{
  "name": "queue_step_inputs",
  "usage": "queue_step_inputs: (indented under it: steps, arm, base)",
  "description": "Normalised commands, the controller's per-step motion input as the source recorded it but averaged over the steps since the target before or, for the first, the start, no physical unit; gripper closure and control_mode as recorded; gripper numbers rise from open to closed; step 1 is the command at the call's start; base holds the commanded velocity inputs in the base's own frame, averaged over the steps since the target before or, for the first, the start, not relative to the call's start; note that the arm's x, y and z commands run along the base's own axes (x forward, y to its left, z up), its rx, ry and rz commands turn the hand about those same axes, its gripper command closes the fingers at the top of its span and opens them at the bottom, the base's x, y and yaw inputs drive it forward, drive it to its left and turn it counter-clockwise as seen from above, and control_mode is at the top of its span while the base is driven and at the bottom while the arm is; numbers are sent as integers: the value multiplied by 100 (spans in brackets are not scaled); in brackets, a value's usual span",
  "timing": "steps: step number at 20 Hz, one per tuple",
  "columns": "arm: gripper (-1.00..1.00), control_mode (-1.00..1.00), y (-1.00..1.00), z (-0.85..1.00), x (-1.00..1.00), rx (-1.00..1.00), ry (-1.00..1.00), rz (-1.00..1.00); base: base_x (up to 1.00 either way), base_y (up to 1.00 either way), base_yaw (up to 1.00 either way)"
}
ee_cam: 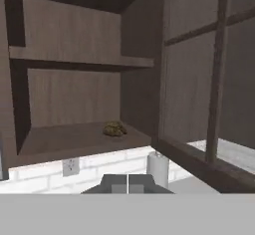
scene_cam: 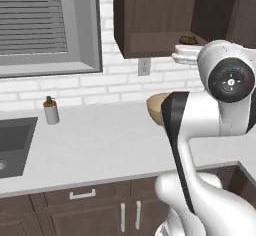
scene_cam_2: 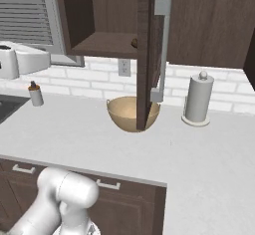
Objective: Open the cabinet, pick up the bread from the cabinet and place it in the basket. Then move the basket to the dining counter.
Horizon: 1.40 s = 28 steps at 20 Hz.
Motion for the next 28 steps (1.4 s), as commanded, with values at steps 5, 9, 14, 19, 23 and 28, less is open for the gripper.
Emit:
queue_step_inputs:
  steps: [5,9,14,19,23,28]
  arm:
    - [100,-100,-4,-32,99,30,42,17]
    - [100,-100,-8,-53,94,15,18,22]
    - [100,-100,-27,-30,70,0,5,16]
    - [100,-100,-34,0,46,-3,0,2]
    - [-100,-100,-39,-2,63,-4,2,0]
    - [-100,-100,-43,0,55,0,20,1]
  base:
    - [0,0,0]
    - [0,0,0]
    - [0,0,0]
    - [0,0,0]
    - [0,0,0]
    - [0,0,0]
